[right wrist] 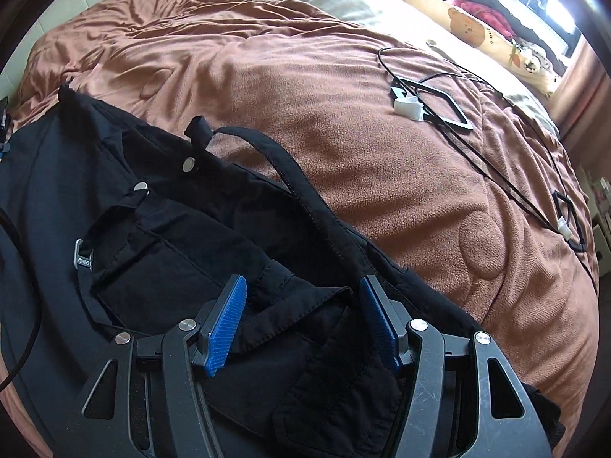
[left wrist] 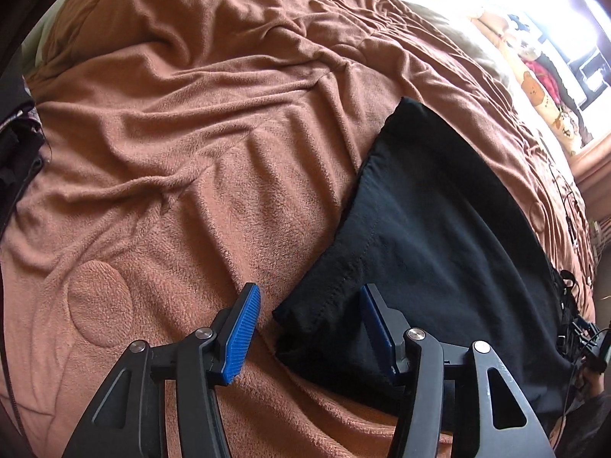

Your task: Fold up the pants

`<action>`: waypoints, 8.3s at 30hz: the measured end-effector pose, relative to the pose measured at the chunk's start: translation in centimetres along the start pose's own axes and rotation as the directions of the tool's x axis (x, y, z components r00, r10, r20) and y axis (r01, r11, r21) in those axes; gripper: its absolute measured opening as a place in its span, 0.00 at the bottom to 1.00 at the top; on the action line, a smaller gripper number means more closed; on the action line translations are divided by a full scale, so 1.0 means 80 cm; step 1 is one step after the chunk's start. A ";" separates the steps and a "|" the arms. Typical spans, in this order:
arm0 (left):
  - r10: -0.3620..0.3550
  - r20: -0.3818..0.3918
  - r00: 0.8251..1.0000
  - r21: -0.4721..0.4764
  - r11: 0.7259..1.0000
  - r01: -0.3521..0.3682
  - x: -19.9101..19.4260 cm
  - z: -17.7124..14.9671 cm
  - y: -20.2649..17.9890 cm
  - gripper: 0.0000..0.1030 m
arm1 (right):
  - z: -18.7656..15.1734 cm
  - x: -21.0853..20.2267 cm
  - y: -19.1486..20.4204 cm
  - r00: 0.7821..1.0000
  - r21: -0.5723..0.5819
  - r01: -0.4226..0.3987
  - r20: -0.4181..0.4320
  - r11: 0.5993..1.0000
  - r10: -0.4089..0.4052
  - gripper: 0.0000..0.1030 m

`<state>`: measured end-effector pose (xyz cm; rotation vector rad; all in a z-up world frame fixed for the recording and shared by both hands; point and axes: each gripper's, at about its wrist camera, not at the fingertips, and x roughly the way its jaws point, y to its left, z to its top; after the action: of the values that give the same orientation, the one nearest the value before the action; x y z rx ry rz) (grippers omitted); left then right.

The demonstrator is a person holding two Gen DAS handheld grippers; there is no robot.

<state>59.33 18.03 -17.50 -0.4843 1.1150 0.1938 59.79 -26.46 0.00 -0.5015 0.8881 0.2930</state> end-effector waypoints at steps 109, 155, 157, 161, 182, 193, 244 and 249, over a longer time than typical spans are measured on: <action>-0.345 0.029 0.938 -0.128 0.930 0.346 -0.038 -0.041 0.043 0.47 | -0.345 -0.199 0.078 0.958 0.748 -0.278 0.263 0.603 0.116 0.54; -0.388 0.137 0.911 -0.143 0.903 0.406 -0.059 -0.021 0.040 0.10 | -0.375 -0.128 0.061 0.872 0.825 -0.487 0.439 0.286 0.217 0.02; -0.391 0.147 0.909 -0.134 0.902 0.410 -0.068 -0.019 0.040 0.10 | -0.377 -0.139 0.061 0.871 0.824 -0.490 0.450 0.284 0.197 0.01; -0.392 0.163 0.905 -0.134 0.900 0.414 -0.083 -0.019 0.044 0.10 | -0.381 -0.161 0.068 0.859 0.810 -0.512 0.477 0.287 0.186 0.01; -0.392 0.196 0.899 -0.212 0.878 0.429 -0.142 -0.105 0.154 0.10 | -0.409 -0.204 0.118 0.866 0.823 -0.492 0.430 0.284 0.253 0.01; -0.373 0.215 0.903 -0.264 0.868 0.421 -0.165 -0.143 0.216 0.10 | -0.384 -0.232 0.130 0.881 0.811 -0.457 0.359 0.364 0.308 0.01; -0.287 0.126 0.950 -0.393 0.865 0.313 -0.128 -0.209 0.236 0.44 | -0.537 -0.231 -0.143 0.920 0.893 -0.365 0.389 0.264 -0.042 0.47; -0.277 0.129 0.952 -0.397 0.865 0.306 -0.126 -0.209 0.235 0.44 | -0.538 -0.217 -0.150 0.907 0.890 -0.399 0.418 0.221 -0.048 0.47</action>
<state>34.10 27.66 -19.51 -1.0133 0.9186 0.1789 26.09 -60.13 -5.33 0.8841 0.5833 -0.0221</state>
